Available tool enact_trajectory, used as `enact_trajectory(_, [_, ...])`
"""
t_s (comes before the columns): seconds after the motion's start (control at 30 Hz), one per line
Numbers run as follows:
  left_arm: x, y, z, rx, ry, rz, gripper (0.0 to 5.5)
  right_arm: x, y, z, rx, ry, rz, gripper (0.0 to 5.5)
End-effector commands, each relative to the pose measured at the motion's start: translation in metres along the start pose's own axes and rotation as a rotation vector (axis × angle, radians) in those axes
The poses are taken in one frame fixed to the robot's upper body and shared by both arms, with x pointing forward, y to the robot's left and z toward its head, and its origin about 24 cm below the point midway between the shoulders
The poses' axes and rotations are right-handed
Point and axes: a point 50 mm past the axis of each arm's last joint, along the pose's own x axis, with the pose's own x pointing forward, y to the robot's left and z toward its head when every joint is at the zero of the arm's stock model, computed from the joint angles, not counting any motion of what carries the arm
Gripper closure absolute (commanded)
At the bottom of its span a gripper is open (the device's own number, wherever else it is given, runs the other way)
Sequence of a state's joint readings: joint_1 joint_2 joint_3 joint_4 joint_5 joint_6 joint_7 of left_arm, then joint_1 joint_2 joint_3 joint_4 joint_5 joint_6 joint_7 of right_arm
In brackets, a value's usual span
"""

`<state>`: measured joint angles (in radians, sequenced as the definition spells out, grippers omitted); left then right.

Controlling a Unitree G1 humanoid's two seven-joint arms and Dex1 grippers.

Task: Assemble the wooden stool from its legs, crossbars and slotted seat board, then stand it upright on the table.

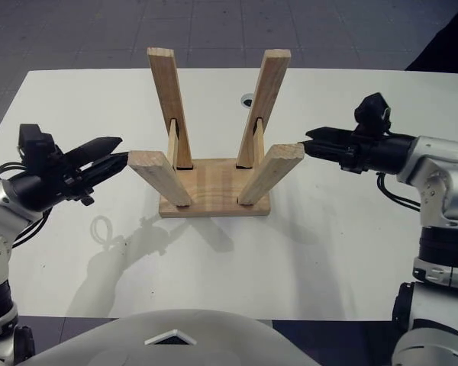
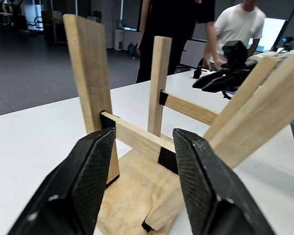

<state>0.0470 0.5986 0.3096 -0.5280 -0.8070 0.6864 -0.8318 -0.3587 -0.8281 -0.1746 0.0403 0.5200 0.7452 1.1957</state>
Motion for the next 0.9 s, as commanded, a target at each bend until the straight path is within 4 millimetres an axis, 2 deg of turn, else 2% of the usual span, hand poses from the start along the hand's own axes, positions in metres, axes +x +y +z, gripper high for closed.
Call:
enact_trajectory(0.03, [-0.01, -0.006, 0.006, 0.097, 0.01, -0.077, 2.78, -0.008, 0.003, 0.013, -0.04, -0.031, 0.092, 2.85])
enact_trajectory(0.1, [-0.014, 0.0, 0.008, 0.148, 0.039, -0.112, 2.76, -0.012, 0.003, 0.009, -0.052, -0.021, 0.133, 2.44])
enact_trajectory(0.27, [-0.012, 0.007, 0.002, 0.144, 0.089, -0.223, 2.76, -0.022, 0.022, -0.004, -0.026, 0.078, 0.339, 2.44])
enact_trajectory(0.37, [-0.008, -0.001, 0.0, 0.096, 0.06, -0.294, 2.76, -0.017, 0.034, 0.001, -0.035, 0.058, 0.403, 2.44])
enact_trajectory(0.47, [-0.002, -0.004, 0.001, 0.082, 0.035, -0.32, 2.76, -0.011, 0.04, 0.002, -0.039, 0.047, 0.421, 2.44])
enact_trajectory(0.57, [0.005, -0.006, 0.005, 0.093, 0.017, -0.351, 2.76, -0.008, 0.042, -0.001, -0.031, 0.046, 0.419, 1.84])
enact_trajectory(0.7, [0.012, -0.004, 0.005, 0.121, 0.026, -0.365, 2.2, -0.001, 0.044, 0.003, -0.037, 0.004, 0.431, 1.21])
enact_trajectory(0.9, [0.021, -0.004, 0.005, 0.127, 0.002, -0.361, 2.2, 0.012, 0.047, 0.01, -0.051, -0.098, 0.448, 1.21])
